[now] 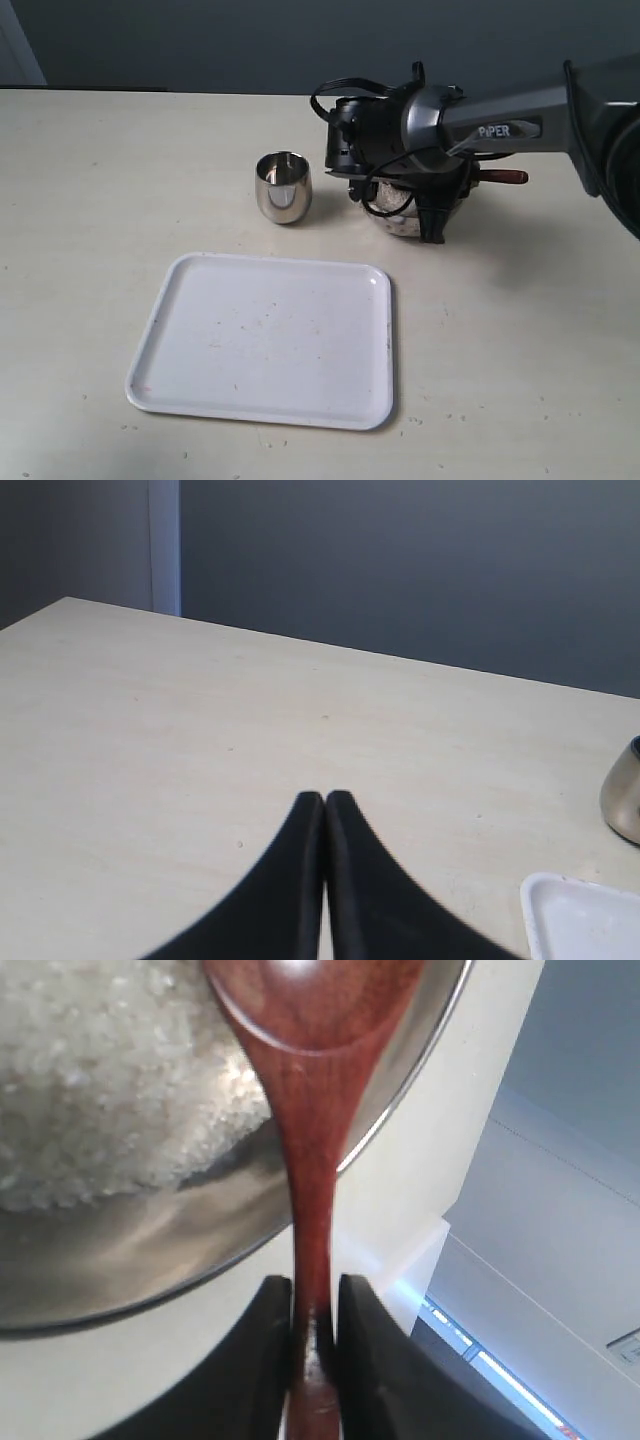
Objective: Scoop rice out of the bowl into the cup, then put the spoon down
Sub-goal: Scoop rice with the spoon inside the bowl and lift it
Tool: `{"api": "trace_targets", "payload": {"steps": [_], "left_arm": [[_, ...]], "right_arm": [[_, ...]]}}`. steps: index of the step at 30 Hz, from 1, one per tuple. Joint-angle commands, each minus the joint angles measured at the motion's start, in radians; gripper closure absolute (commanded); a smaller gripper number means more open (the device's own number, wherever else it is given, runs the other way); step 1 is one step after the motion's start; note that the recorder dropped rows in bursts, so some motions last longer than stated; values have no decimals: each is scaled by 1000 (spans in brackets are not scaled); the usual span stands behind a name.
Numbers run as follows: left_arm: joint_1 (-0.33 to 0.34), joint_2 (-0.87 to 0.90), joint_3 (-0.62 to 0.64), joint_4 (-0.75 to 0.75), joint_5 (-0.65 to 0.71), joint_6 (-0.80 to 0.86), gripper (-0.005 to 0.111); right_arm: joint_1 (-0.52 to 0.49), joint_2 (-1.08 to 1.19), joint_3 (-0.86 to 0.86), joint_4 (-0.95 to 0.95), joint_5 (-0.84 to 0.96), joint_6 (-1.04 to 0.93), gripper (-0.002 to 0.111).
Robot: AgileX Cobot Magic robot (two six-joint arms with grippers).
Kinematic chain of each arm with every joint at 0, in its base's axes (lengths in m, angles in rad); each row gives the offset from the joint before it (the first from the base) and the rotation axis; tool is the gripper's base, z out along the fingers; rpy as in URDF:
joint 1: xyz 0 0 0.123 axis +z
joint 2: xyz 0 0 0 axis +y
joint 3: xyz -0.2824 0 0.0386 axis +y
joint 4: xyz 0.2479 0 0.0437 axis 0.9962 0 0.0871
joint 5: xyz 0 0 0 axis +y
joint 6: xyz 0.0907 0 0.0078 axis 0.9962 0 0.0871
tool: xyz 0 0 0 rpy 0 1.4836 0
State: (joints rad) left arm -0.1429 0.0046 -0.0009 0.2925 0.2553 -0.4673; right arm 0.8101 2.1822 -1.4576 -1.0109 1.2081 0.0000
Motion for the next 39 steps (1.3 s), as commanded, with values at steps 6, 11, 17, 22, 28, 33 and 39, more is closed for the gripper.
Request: {"api": "trace_targets", "payload": {"steps": [6,11,17,22,28,33,39], "left_arm": [[2,-5,1,1,-8,-2,106],[2,-5,1,1,-8,-2,106],[2,-5,1,1,-8,-2,106],[2,-5,1,1,-8,-2,106],[2,-5,1,1,-8,-2,106],[2,-5,1,1,-8,-2,106],[2,-5,1,1,-8,-2,106]], "right_arm": [[-52,-7,-2,-7,13,16,109],[-52,-7,-2,0,10,19,109],[-52,-5,-2,10,4,19,109],[-41,11,-2,21,-7,19,109],[-16,20,-2,9,-16,19,109],[-3,25,-2,3,-14,19,109],[9,25,-2,-7,-26,19,109]]}}
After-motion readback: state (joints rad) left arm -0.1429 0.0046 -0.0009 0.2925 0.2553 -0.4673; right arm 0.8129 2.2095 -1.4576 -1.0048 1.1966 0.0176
